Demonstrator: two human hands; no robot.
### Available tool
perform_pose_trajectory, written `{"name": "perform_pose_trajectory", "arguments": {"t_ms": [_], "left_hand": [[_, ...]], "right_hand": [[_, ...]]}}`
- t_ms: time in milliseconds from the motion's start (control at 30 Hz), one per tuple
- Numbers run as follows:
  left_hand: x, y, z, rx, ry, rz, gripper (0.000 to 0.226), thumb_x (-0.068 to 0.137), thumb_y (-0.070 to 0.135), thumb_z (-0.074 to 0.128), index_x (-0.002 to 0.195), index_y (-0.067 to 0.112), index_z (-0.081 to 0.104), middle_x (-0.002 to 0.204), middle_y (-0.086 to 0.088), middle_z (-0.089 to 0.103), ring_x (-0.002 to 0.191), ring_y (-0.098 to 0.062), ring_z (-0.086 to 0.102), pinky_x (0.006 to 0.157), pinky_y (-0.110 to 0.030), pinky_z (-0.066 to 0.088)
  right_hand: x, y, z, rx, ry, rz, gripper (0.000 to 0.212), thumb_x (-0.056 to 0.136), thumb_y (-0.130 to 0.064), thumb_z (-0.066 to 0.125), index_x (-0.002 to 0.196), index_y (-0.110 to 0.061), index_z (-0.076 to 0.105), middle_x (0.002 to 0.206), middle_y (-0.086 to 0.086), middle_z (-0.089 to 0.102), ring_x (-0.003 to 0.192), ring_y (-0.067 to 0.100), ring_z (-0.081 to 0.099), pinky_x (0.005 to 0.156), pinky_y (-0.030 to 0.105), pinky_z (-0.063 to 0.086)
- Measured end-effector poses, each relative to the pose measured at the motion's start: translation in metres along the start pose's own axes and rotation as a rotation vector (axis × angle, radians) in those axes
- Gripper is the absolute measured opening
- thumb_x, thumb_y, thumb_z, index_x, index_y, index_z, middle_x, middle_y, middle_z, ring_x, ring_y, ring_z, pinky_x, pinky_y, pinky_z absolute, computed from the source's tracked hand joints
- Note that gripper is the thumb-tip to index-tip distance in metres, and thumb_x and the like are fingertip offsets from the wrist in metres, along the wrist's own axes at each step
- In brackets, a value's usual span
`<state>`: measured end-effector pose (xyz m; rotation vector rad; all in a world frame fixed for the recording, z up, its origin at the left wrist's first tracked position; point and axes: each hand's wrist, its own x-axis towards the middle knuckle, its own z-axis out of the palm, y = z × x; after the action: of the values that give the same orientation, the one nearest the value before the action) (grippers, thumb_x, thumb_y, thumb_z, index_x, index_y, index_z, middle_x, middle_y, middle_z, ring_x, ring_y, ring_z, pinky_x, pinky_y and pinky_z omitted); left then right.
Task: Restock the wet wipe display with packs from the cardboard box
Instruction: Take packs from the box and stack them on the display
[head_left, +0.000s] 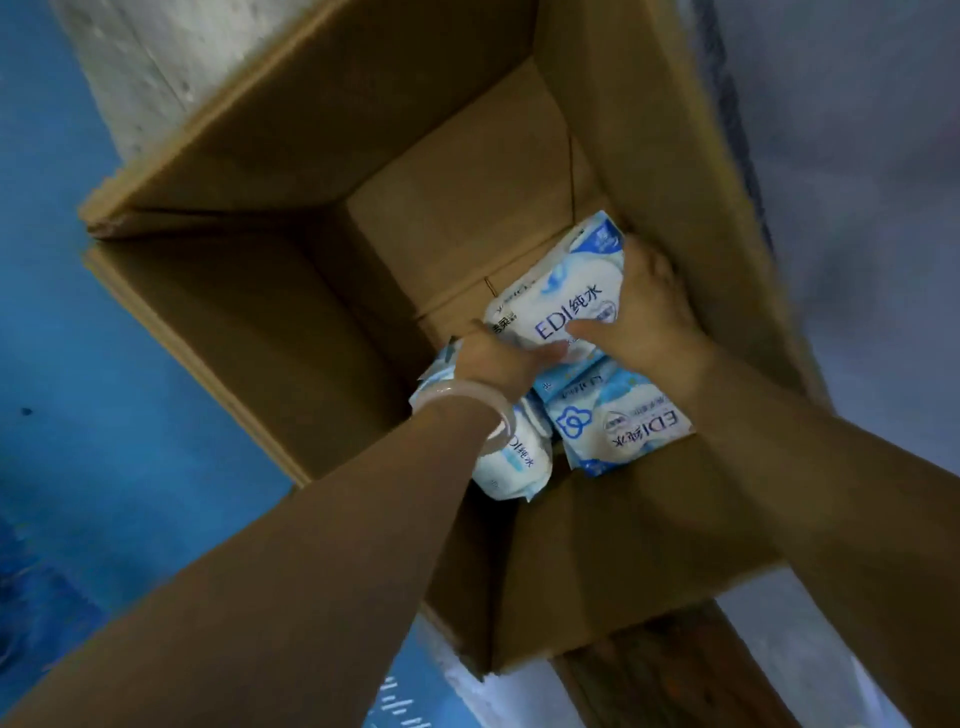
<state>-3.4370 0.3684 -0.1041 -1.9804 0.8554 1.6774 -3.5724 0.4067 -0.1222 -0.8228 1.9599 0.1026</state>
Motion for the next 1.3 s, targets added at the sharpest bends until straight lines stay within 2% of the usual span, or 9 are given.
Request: {"name": "perform_pose_trajectory", "arguments": {"t_ms": [167,300,533,667,733,833,967,1233,1300], "left_hand": [[0.022,0.005,0.032,-0.333,-0.197,-0.299,0.081,0.061,0.025,0.085,0.131,0.004,0.049,0.122,-0.006,0.06,0.114,-0.027,0.058,0.1,-0.038,0.046],[0.029,-0.006,0.048,-0.448,-0.001,-0.307,0.074,0.064,0.014,0.083,0.127,0.002,0.045,0.119,-0.007,0.061,0.103,-0.025,0.06,0.091,-0.033,0.05],[0.01,-0.006,0.02,-0.479,0.136,-0.128,0.087,0.063,0.025,0.087,0.127,0.007,0.032,0.11,0.004,0.054,0.096,-0.012,0.05,0.085,-0.024,0.039],[-0.021,0.002,-0.027,-0.431,0.194,-0.017,0.094,0.048,0.032,0.093,0.123,0.009,0.042,0.111,0.001,0.06,0.106,-0.019,0.061,0.098,-0.039,0.05],[-0.043,0.01,-0.049,-0.39,0.112,0.071,0.076,0.047,0.03,0.093,0.114,0.013,0.061,0.108,-0.001,0.071,0.099,-0.019,0.068,0.092,-0.042,0.054],[-0.082,0.019,-0.078,-0.33,0.065,0.161,0.048,0.056,0.021,0.09,0.101,0.019,0.071,0.101,-0.002,0.074,0.093,-0.018,0.071,0.089,-0.041,0.057],[-0.154,0.045,-0.117,-0.267,0.019,0.358,0.059,0.051,0.024,0.092,0.105,0.016,0.071,0.103,-0.001,0.075,0.097,-0.017,0.071,0.09,-0.04,0.056],[-0.328,0.121,-0.179,-0.059,-0.06,0.705,0.092,0.031,0.037,0.091,0.114,0.01,0.062,0.106,-0.003,0.074,0.097,-0.018,0.071,0.089,-0.042,0.056],[-0.375,0.139,-0.19,-0.054,-0.083,0.795,0.095,0.03,0.039,0.09,0.116,0.011,0.061,0.108,-0.002,0.073,0.098,-0.017,0.071,0.089,-0.041,0.056]], "right_hand": [[0.037,0.01,0.005,0.183,-0.085,0.153,0.107,0.058,-0.04,0.087,0.141,-0.005,0.032,0.147,0.01,0.042,0.135,0.022,0.042,0.113,0.033,0.034],[0.044,0.008,-0.001,0.238,-0.132,0.219,0.1,0.058,-0.037,0.088,0.137,-0.007,0.035,0.141,0.004,0.048,0.128,0.018,0.048,0.102,0.024,0.038],[0.028,-0.014,-0.009,0.468,-0.087,0.253,0.092,0.053,-0.04,0.089,0.128,-0.012,0.041,0.126,-0.001,0.057,0.113,0.016,0.057,0.1,0.037,0.048],[0.003,-0.042,-0.029,0.58,-0.048,0.201,0.087,0.055,-0.034,0.09,0.124,-0.011,0.042,0.121,0.0,0.058,0.108,0.015,0.06,0.087,0.028,0.052],[-0.018,-0.061,-0.042,0.63,-0.035,0.157,0.092,0.053,-0.034,0.09,0.126,-0.012,0.04,0.121,0.0,0.057,0.104,0.014,0.06,0.074,0.024,0.054],[-0.055,-0.087,-0.062,0.673,0.028,0.14,0.114,0.042,-0.046,0.09,0.138,-0.018,0.035,0.13,-0.003,0.051,0.115,0.017,0.055,0.092,0.038,0.054],[-0.117,-0.114,-0.101,0.611,0.114,0.008,0.109,0.022,-0.079,0.077,0.116,-0.026,0.059,0.115,-0.004,0.067,0.11,0.02,0.061,0.095,0.044,0.052],[-0.273,-0.169,-0.223,0.862,0.361,-0.055,0.077,0.047,-0.038,0.092,0.113,-0.018,0.057,0.112,0.001,0.069,0.102,0.016,0.068,0.089,0.043,0.056],[-0.307,-0.184,-0.253,0.878,0.481,-0.07,0.092,0.037,-0.055,0.088,0.115,-0.02,0.054,0.111,-0.001,0.069,0.102,0.018,0.068,0.086,0.044,0.057]]}}
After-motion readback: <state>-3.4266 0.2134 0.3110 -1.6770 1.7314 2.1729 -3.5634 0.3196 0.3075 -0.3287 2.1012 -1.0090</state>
